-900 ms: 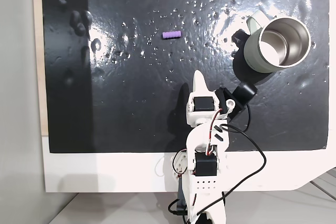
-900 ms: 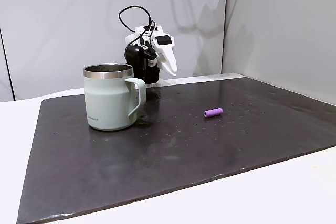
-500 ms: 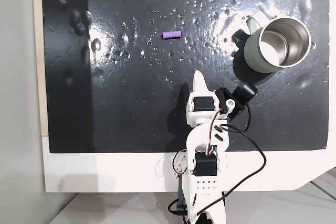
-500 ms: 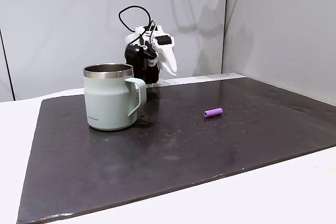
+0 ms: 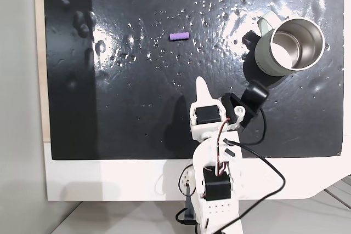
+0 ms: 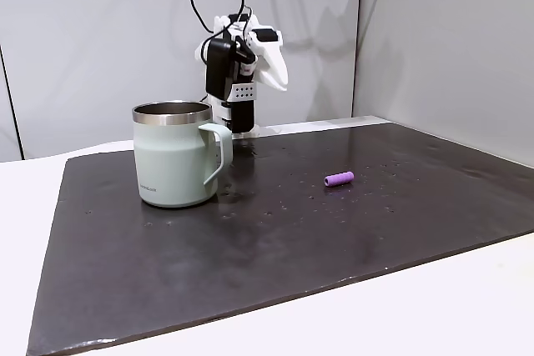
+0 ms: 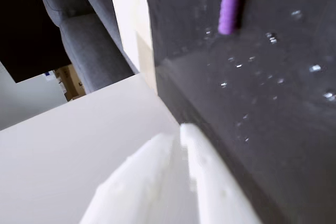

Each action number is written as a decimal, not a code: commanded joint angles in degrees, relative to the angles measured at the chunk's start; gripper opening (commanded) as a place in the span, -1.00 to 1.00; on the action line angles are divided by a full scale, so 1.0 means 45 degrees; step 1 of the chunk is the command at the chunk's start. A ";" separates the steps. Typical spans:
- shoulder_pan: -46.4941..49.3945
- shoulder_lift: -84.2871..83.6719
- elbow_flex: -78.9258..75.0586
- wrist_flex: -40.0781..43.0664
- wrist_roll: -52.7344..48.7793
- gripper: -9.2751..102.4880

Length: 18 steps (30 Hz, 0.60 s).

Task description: Grasp a pengrip and put it in the cup.

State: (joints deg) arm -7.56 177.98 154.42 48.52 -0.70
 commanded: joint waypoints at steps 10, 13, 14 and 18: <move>-0.1562 -0.9746 -1.0937 0.3828 0.3320 -0.67; -0.1602 -1.1855 -1.3164 0.5000 0.3965 -0.54; -0.1602 -1.2461 -1.3789 0.5273 0.4121 -0.51; -0.1641 -1.4824 -1.6016 0.6406 0.4844 -0.47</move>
State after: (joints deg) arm -14.33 117.33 91.93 74.27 18.72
